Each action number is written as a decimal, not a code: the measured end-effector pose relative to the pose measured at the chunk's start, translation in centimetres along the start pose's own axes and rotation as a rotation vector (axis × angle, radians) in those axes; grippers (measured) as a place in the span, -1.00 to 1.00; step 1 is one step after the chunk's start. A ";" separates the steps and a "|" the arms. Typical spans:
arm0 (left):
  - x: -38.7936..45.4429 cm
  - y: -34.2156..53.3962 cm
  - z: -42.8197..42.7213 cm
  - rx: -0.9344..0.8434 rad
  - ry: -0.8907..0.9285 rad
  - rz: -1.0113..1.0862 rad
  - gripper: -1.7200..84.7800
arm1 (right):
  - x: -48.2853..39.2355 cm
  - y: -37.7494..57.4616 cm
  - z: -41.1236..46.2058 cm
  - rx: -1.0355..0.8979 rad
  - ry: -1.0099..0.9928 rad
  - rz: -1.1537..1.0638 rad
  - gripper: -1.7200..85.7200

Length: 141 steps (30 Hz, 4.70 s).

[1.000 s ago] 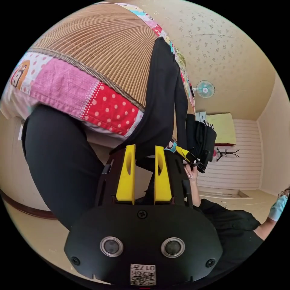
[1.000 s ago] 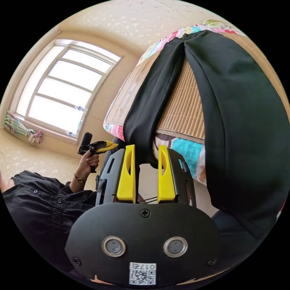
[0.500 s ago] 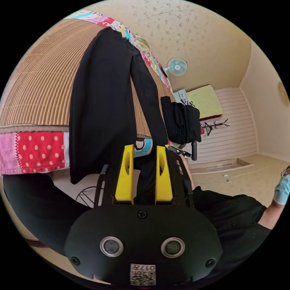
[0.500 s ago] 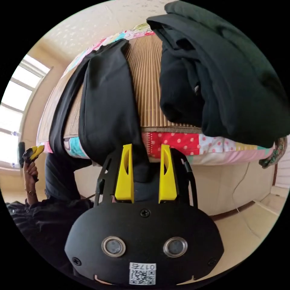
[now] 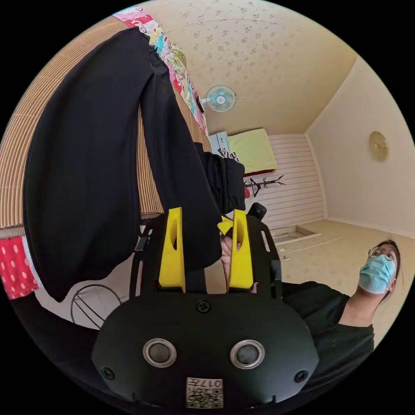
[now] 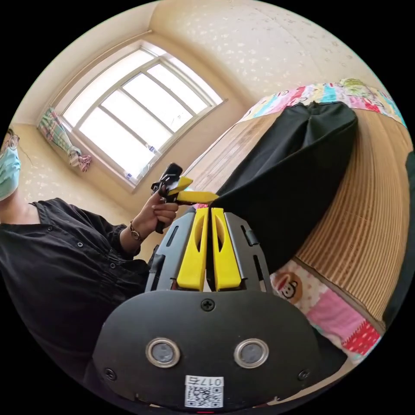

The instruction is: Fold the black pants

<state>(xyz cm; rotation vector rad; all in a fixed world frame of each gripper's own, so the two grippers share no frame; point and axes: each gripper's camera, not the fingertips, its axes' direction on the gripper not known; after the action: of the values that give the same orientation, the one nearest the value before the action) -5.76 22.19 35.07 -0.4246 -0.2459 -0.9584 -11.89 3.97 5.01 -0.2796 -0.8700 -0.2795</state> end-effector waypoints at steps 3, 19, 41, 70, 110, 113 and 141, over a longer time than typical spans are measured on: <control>-0.8 -1.0 1.3 -0.061 -0.030 0.000 -0.59 | -1.0 -1.5 4.3 -0.105 -0.011 -0.031 -0.92; -0.7 1.7 -0.2 -0.073 -0.049 0.115 -0.86 | 22.9 -20.6 0.2 -0.035 0.413 0.345 -0.63; -0.2 10.5 -14.2 0.125 -0.017 0.052 -0.87 | 14.2 -45.5 19.4 0.180 0.783 0.049 -0.89; -1.5 6.2 -13.4 0.248 -0.484 0.017 -0.75 | 3.8 1.0 13.6 -0.026 0.425 0.319 -0.78; -2.0 5.9 -6.4 0.172 -0.758 0.081 -0.95 | 11.3 3.3 8.7 0.039 0.236 0.400 -0.79; -1.0 5.3 -6.6 0.118 -0.775 0.090 -0.98 | 12.4 3.3 8.2 0.041 0.200 0.412 -0.80; -0.9 13.3 -3.0 0.240 -0.882 0.168 -0.86 | 14.6 2.6 8.5 0.014 0.174 0.428 -0.78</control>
<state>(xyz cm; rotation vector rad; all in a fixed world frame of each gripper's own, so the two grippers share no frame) 4.85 28.20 28.84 -0.6158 -1.0944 -0.5165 -8.06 7.53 21.25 -0.4136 -0.6215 0.0995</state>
